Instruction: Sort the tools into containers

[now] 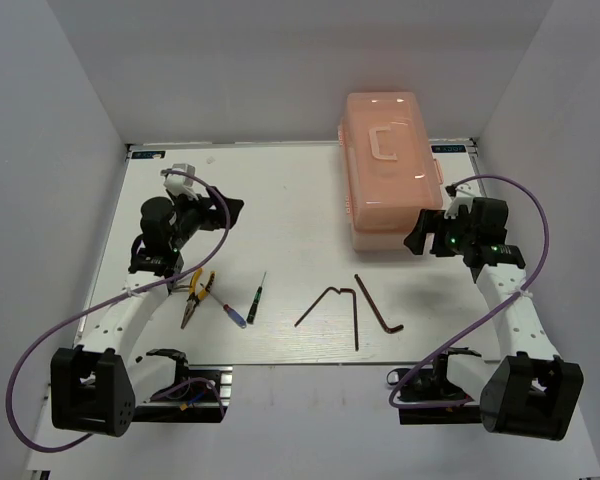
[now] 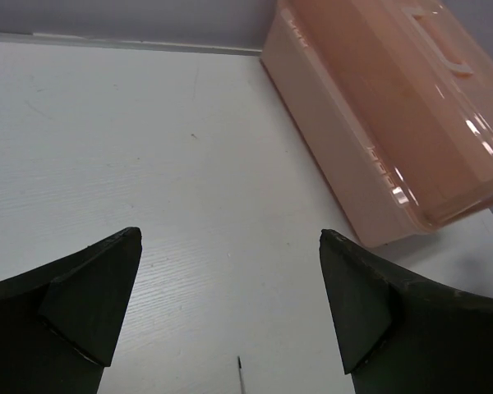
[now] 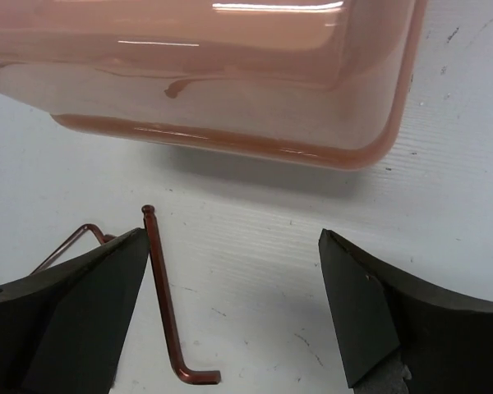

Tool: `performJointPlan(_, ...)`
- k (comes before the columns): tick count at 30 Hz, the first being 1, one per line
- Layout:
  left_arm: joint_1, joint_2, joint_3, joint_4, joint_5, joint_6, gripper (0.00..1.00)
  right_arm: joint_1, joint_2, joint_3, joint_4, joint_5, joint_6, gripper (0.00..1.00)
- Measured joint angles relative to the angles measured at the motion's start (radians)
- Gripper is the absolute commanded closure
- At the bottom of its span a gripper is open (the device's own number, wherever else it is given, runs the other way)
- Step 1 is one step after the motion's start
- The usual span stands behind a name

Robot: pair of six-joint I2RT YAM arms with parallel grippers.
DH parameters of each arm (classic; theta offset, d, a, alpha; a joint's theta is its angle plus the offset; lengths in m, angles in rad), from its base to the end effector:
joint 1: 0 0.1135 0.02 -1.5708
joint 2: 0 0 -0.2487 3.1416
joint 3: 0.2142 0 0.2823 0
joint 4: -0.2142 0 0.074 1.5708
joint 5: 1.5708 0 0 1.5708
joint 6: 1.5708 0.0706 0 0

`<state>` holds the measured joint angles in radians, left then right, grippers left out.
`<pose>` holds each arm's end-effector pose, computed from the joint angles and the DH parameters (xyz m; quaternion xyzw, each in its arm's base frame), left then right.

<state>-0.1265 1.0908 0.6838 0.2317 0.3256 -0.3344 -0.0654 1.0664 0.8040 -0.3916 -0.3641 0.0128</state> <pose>0.3155 -0.0629 0.2554 0.0251 0.7629 -0.2657 0.5889 0.2939 0.0059 0.2325 -0.0456 0.8844 0.1509 0.4393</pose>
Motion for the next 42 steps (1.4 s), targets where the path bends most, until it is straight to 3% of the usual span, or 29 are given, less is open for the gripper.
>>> performJointPlan(6,0.000,0.018,0.002,0.031,0.079,-0.015,0.04,-0.013,-0.010,0.000,-0.007,-0.018,-0.037,0.10)
performJointPlan(9,0.000,0.048,0.014,0.037,0.123,-0.026,0.11,-0.019,-0.050,0.000,-0.045,-0.095,-0.130,0.10)
performJointPlan(10,0.000,0.059,0.018,0.039,0.137,-0.027,0.18,-0.022,-0.070,0.000,-0.065,-0.129,-0.166,0.10)
performJointPlan(12,0.000,0.074,0.024,0.039,0.163,-0.037,0.27,-0.023,-0.109,0.011,-0.122,-0.196,-0.241,0.23)
performJointPlan(13,0.000,0.082,0.027,0.041,0.178,-0.039,0.39,-0.022,-0.117,0.026,-0.153,-0.223,-0.269,0.39)
performJointPlan(15,0.000,0.103,0.037,0.045,0.203,-0.048,0.53,-0.019,-0.116,0.077,-0.206,-0.264,-0.316,0.61)
performJointPlan(16,0.000,0.116,0.043,0.049,0.217,-0.052,0.68,-0.019,-0.109,0.110,-0.232,-0.278,-0.328,0.70)
performJointPlan(17,0.000,0.130,0.050,0.054,0.231,-0.054,0.77,-0.018,-0.101,0.153,-0.256,-0.292,-0.333,0.83)
performJointPlan(20,-0.001,0.171,0.064,0.067,0.268,-0.069,1.00,-0.015,-0.049,0.313,-0.280,-0.330,-0.322,0.85)
performJointPlan(21,-0.002,0.186,0.071,0.069,0.279,-0.075,1.00,-0.012,-0.027,0.361,-0.277,-0.343,-0.308,0.85)
performJointPlan(23,-0.004,0.217,0.084,0.069,0.298,-0.078,0.98,-0.005,0.026,0.452,-0.253,-0.359,-0.264,0.73)
performJointPlan(24,-0.005,0.229,0.088,0.068,0.305,-0.079,0.93,-0.002,0.063,0.496,-0.239,-0.367,-0.232,0.71)
performJointPlan(25,-0.006,0.237,0.090,0.068,0.311,-0.080,0.84,0.004,0.106,0.536,-0.212,-0.371,-0.200,0.67)
performJointPlan(26,-0.008,0.243,0.092,0.068,0.317,-0.081,0.62,0.011,0.153,0.575,-0.186,-0.370,-0.158,0.60)
performJointPlan(27,-0.010,0.250,0.095,0.067,0.323,-0.080,0.50,0.018,0.199,0.608,-0.160,-0.367,-0.114,0.48)
performJointPlan(30,-0.019,0.278,0.119,0.066,0.344,-0.086,0.26,0.043,0.380,0.736,-0.099,-0.340,0.019,0.42)
performJointPlan(36,-0.041,0.323,0.170,0.061,0.371,-0.084,0.21,0.129,0.760,1.072,-0.070,-0.229,0.220,0.42)
performJointPlan(42,-0.063,0.362,0.184,0.054,0.378,-0.072,0.21,0.196,0.880,1.143,-0.078,-0.084,0.297,0.45)
